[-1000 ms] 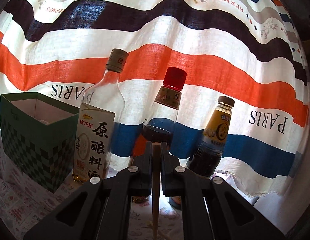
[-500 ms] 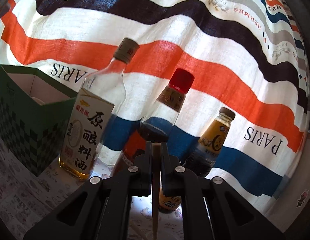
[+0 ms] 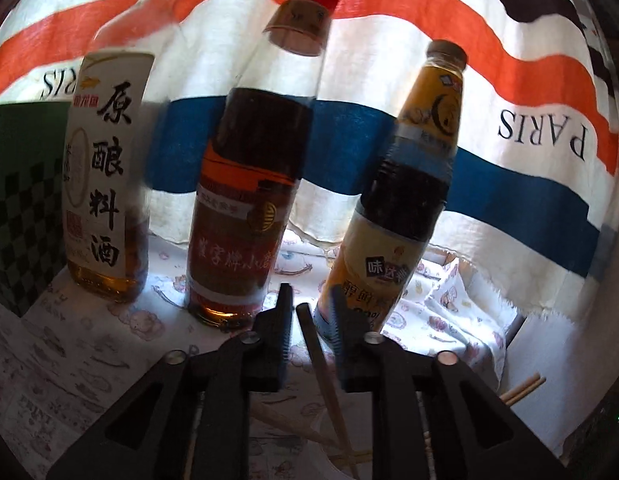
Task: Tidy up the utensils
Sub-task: 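Lower the right gripper's chopstick into the cup and open it while the left gripper releases its chopstick, then withdraw both open grippers from the cup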
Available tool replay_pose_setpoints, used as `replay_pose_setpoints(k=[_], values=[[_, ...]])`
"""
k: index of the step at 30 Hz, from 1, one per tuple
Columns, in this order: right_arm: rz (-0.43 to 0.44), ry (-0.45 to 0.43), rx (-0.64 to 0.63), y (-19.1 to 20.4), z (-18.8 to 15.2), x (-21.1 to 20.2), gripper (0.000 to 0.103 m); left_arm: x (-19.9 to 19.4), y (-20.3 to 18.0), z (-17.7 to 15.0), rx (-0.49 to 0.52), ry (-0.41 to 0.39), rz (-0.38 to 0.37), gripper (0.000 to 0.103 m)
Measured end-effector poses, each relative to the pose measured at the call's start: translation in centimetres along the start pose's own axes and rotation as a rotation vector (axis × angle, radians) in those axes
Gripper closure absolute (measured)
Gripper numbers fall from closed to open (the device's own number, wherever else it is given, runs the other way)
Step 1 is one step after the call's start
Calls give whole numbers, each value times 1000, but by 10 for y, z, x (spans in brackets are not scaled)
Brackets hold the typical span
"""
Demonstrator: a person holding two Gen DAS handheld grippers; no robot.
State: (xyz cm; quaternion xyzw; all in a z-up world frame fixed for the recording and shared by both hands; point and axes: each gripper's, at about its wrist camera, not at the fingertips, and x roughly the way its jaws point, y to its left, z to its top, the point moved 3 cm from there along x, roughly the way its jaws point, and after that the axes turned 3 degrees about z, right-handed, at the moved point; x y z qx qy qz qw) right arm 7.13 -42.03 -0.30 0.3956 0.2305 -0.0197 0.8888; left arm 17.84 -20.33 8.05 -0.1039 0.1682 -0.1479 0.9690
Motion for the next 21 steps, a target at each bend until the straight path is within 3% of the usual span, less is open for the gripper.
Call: replay_pose_setpoints(k=[1, 7, 10, 12, 18, 21], values=[[-1, 6, -7, 1, -1, 1, 57, -3, -3, -1, 22, -6, -3, 57], [3, 53, -28, 10, -8, 4, 49, -30, -2, 10, 63, -32, 6, 36], [-69, 146, -47, 15, -17, 9, 44, -53, 9, 17, 77, -44, 14, 25], [-53, 216, -86, 24, -26, 14, 44, -69, 20, 18, 91, -18, 34, 17], [-66, 186, -225, 50, -43, 8, 39, -125, 50, -5, 191, 28, 138, 14], [-34, 214, -231, 56, -51, 7, 38, -158, 66, -13, 170, -3, 162, 10]])
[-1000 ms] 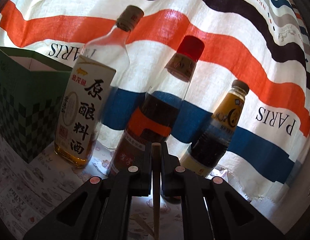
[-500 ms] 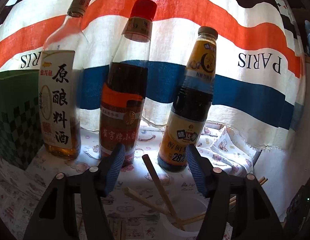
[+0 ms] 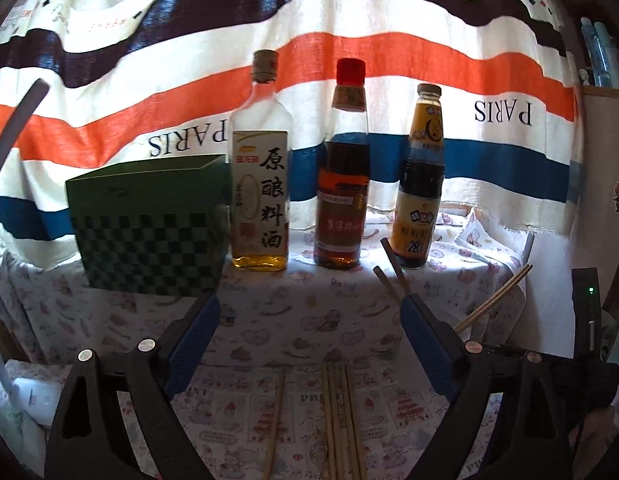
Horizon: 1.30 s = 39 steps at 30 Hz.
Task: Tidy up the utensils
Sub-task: 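Withdraw both open grippers from the cup, then lower the left gripper onto a wooden chopstick on the table and close it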
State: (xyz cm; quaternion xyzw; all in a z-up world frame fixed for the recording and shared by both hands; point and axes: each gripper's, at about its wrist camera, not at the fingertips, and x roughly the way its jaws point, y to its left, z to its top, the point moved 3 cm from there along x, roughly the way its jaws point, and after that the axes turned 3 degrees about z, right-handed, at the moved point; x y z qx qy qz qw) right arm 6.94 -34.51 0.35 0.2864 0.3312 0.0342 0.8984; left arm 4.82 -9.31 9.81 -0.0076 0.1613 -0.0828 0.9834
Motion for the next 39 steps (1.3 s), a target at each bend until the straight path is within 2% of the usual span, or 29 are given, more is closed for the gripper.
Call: replay_pose_setpoints(k=[1, 4, 8, 12, 16, 20, 23, 24, 25, 27, 31, 33, 35, 38, 39], values=[[-1, 2, -10, 2, -2, 1, 37, -10, 6, -2, -7, -14, 13, 6], [-48, -18, -52, 8, -3, 4, 35, -24, 12, -15, 19, -20, 69, 3], [-91, -23, -112, 15, -8, 11, 33, -15, 16, -34, 8, 28, 67, 2], [-80, 21, -134, 17, -14, 18, 29, 11, 22, -56, -12, 153, 55, 2], [-119, 43, -175, 20, -22, 29, 28, 50, 31, -94, 8, 333, 129, 1], [-152, 63, -205, 20, -29, 38, 28, 73, 39, -112, -105, 455, 10, 2], [-165, 81, -210, 18, -32, 44, 28, 79, 42, -117, -128, 470, -6, 11], [-168, 87, -207, 17, -33, 46, 28, 81, 41, -118, -128, 478, -19, 19], [-172, 94, -205, 16, -33, 47, 28, 83, 40, -120, -135, 477, -44, 28], [-182, 100, -203, 14, -33, 49, 28, 84, 33, -120, -138, 456, -114, 33], [-205, 88, -217, 13, -32, 48, 28, 97, 16, -117, -155, 551, -139, 56], [-210, 81, -218, 12, -32, 47, 28, 108, 7, -117, -157, 606, -149, 62], [-217, 79, -211, 10, -31, 47, 28, 122, 2, -119, -157, 665, -119, 73], [-210, 84, -195, 7, -28, 47, 28, 136, -3, -119, -208, 695, -155, 77], [-209, 85, -197, 6, -28, 46, 28, 139, -4, -121, -211, 709, -138, 80]])
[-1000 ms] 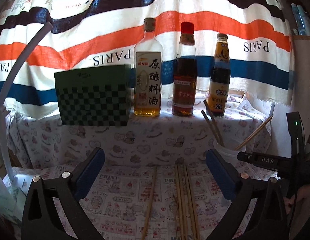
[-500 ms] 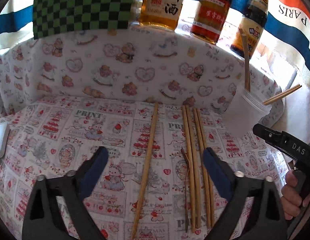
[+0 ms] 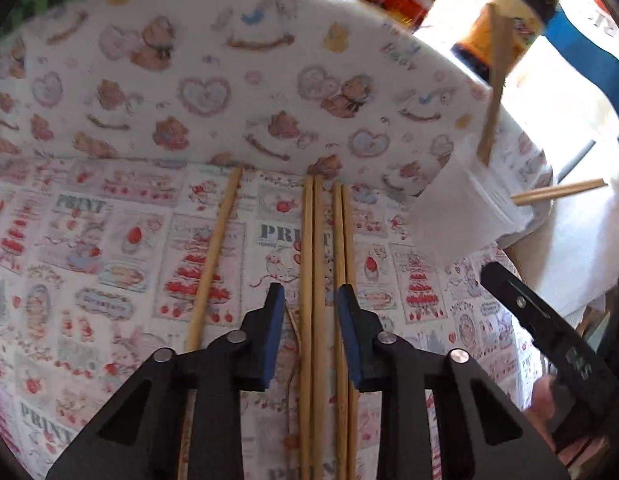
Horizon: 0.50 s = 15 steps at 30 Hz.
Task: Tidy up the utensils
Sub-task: 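Lower the left gripper onto a wooden chopstick on the table and close it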
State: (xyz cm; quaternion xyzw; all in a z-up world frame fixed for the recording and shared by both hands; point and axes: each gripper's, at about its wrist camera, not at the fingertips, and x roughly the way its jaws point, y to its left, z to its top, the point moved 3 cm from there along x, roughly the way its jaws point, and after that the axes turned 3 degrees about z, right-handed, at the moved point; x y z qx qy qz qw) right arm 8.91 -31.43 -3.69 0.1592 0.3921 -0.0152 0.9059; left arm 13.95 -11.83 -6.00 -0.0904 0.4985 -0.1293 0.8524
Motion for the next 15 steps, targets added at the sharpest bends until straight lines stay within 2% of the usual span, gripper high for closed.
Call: replay_pose_setpoints(k=[3, 5, 9, 12, 13, 15], values=[[-6, -1, -8, 1, 1, -2, 28, 4, -4, -1, 25, -18, 100, 82], [-2, 3, -14, 2, 1, -3, 28, 7, -3, -3, 15, -16, 128, 83], [-14, 5, -30, 7, -2, -1, 28, 14, 1, -6, -33, 18, 64, 87], [-28, 8, -31, 7, -2, 1, 28, 15, 1, -4, -24, 20, 98, 88], [-30, 9, -28, 7, -2, 2, 28, 16, 1, -4, -29, 27, 119, 95], [-29, 10, -24, 6, -2, 2, 28, 19, 4, -1, -43, 30, 117, 97]])
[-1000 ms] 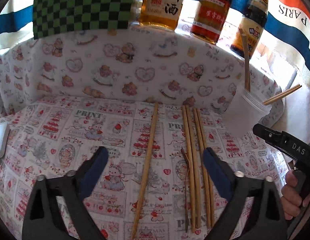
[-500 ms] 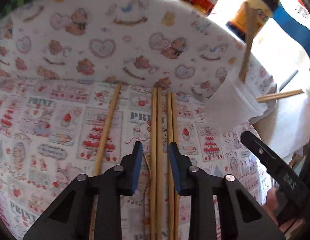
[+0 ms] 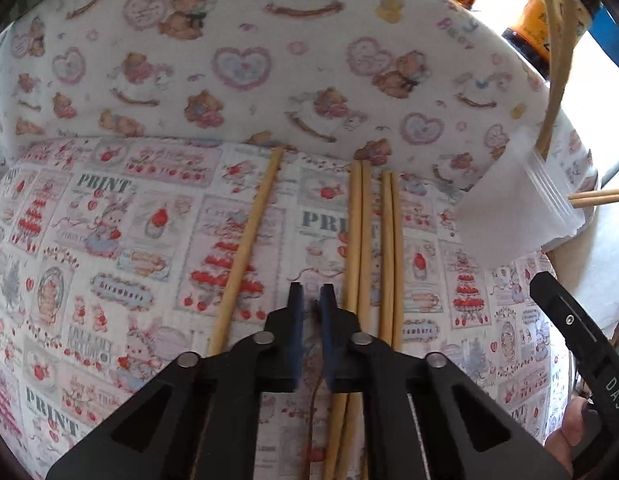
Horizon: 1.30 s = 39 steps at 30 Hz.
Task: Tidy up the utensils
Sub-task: 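Lower the left gripper onto a wooden chopstick on the table and close it, then lift the left gripper's chopstick while the right gripper closes on another wooden chopstick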
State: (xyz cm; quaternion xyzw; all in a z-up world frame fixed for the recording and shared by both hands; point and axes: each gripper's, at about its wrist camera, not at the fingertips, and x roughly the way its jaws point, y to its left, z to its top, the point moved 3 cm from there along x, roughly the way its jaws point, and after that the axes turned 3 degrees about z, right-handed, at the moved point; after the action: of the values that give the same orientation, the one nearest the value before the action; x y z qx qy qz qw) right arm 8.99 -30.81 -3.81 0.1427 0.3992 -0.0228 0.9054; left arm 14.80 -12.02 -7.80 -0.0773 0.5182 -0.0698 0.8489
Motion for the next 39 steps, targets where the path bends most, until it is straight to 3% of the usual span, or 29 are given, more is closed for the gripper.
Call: replay_pose_setpoints(k=[6, 9, 18, 20, 21, 24, 33, 36, 39], values=[[-12, -1, -23, 2, -1, 1, 28, -8, 10, -5, 29, 18, -27, 97], [-25, 2, -34, 3, -2, 4, 28, -11, 12, -9, 27, 48, -81, 97], [-42, 7, -41, 2, -2, 7, 28, -13, 3, -14, 52, 46, -69, 96], [-40, 7, -40, 2, -2, 7, 28, -15, 2, -16, 56, 23, -46, 96], [-40, 7, -41, 2, -2, 7, 28, -18, 0, -16, 75, -5, -3, 101], [-41, 8, -42, 1, -2, 7, 28, -28, -5, -17, 137, -81, 123, 101], [-41, 16, -45, 2, -3, 8, 28, -20, -9, -19, 166, -25, 108, 100], [-43, 17, -45, 2, -3, 8, 28, -12, -7, -16, 157, 11, 64, 100], [-43, 22, -44, 2, -3, 9, 28, -11, -10, -18, 159, 3, 76, 100]])
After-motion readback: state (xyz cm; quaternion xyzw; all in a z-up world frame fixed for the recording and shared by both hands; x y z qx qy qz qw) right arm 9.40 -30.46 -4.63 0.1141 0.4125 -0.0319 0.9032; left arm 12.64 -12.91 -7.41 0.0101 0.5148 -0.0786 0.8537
